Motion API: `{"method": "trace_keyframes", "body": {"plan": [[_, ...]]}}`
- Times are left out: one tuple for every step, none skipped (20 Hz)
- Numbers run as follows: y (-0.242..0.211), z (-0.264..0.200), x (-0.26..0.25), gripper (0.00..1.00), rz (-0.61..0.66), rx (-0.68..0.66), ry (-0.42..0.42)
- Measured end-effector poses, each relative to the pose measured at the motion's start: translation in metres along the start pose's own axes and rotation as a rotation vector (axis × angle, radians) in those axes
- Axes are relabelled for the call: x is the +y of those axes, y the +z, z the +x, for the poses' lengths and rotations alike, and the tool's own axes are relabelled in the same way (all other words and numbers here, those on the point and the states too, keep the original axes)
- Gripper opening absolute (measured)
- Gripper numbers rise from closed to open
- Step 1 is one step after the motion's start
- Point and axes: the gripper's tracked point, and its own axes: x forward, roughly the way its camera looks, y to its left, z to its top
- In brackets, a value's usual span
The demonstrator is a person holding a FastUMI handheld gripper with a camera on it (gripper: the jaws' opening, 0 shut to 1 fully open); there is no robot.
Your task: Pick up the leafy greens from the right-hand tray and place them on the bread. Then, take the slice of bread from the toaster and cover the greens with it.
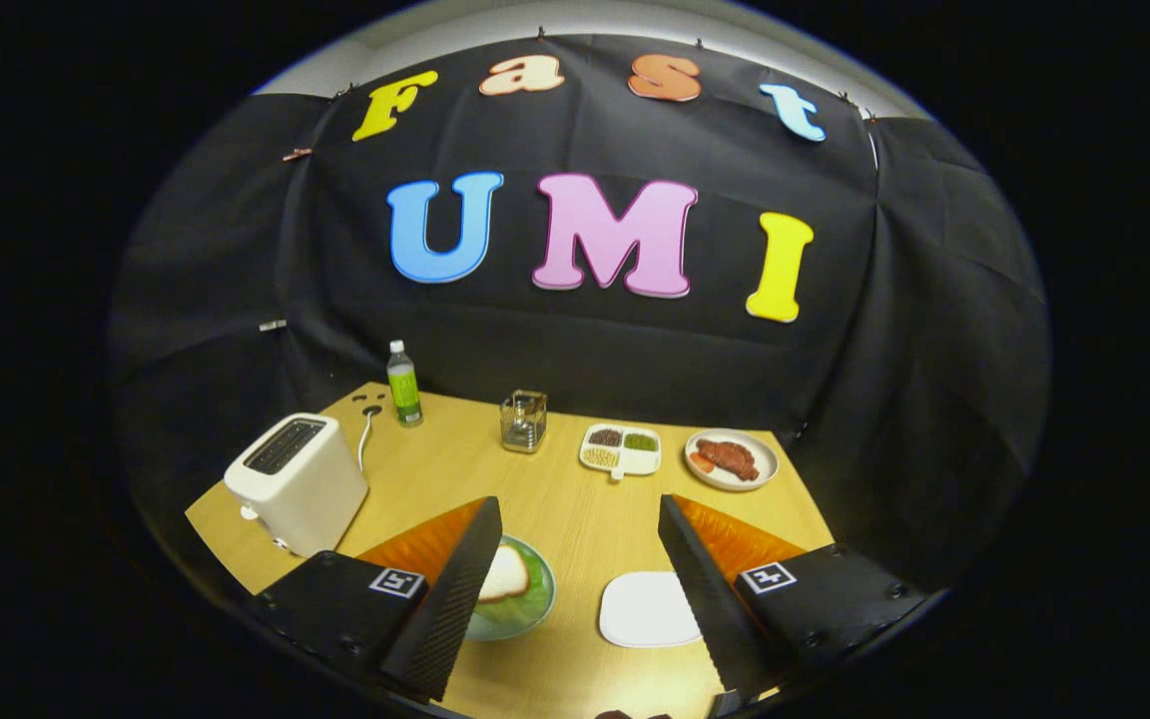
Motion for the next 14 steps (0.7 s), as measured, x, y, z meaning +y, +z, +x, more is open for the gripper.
{"method": "trace_keyframes", "body": {"plan": [[0.018, -0.014, -0.005, 0.98, 0.01, -0.047, -0.004], [0.034, -0.03, -0.009, 0.98, 0.022, -0.096, -0.005], [0.048, -0.046, -0.013, 0.98, 0.03, -0.146, -0.005], [0.058, -0.06, -0.019, 0.98, 0.034, -0.186, -0.011], [0.064, -0.074, -0.027, 0.97, 0.038, -0.21, -0.023], [0.067, -0.087, -0.033, 0.97, 0.047, -0.22, -0.036], [0.068, -0.098, -0.038, 0.97, 0.062, -0.226, -0.044], [0.067, -0.106, -0.042, 0.97, 0.075, -0.227, -0.049], [0.063, -0.113, -0.05, 0.97, 0.085, -0.218, -0.062], [0.054, -0.121, -0.058, 0.97, 0.092, -0.196, -0.078], [0.043, -0.128, -0.065, 0.97, 0.084, -0.17, -0.088], [0.031, -0.136, -0.076, 0.97, 0.072, -0.145, -0.11], [0.02, -0.142, -0.085, 0.97, 0.058, -0.124, -0.13], [0.01, -0.148, -0.091, 0.97, 0.043, -0.103, -0.146]]}}
